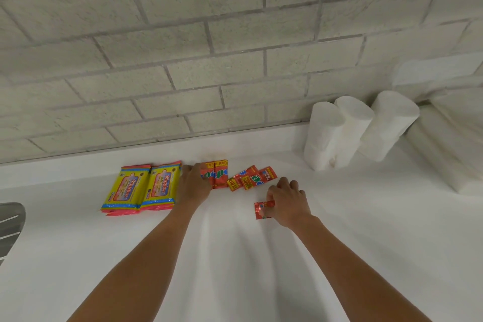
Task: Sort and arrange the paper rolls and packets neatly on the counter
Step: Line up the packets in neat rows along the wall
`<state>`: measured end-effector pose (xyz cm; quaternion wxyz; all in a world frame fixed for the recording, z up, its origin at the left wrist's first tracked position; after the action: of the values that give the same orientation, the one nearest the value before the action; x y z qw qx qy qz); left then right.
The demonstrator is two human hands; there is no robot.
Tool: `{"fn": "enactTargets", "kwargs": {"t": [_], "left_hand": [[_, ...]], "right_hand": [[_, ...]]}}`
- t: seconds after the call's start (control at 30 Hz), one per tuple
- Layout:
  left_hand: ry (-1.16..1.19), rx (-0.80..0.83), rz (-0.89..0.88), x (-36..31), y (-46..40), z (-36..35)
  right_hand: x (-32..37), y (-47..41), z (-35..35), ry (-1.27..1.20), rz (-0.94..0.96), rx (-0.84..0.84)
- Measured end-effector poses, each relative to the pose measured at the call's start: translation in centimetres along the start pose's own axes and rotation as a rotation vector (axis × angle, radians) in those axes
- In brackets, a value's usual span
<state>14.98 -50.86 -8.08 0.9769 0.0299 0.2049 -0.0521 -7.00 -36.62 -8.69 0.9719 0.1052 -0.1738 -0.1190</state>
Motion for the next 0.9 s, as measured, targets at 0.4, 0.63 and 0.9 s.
{"fn": "enactTargets", "kwargs": {"t": [0.4, 0.63, 0.9], "left_hand": [[0.034, 0.029, -0.163, -4.9, 3.6, -1.1], [-0.057, 0.104, -0.149, -7.0, 3.4, -3.1], [-0.244, 0.129, -0.131, -7.6, 3.4, -4.4]], "right_hand": [[-2.2, 0.6, -0.5, -0.494, -0.144, 0.093], [-3.7, 1.0, -0.1, -0.839, -0.243, 0.088], [-6.6, 1.1, -0.4, -0.71, -0.285, 0.004]]}}
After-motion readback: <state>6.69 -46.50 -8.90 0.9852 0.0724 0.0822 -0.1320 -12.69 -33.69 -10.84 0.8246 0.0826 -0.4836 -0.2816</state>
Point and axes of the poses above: each hand's wrist, its own y-axis away from the middle knuckle, its own z-axis out of the back of the hand, x = y × z, the point moved 8 cm from there along -y, towards the middle knuckle, and after that the axes turned 5 degrees about -y, right-handed, at the moved point
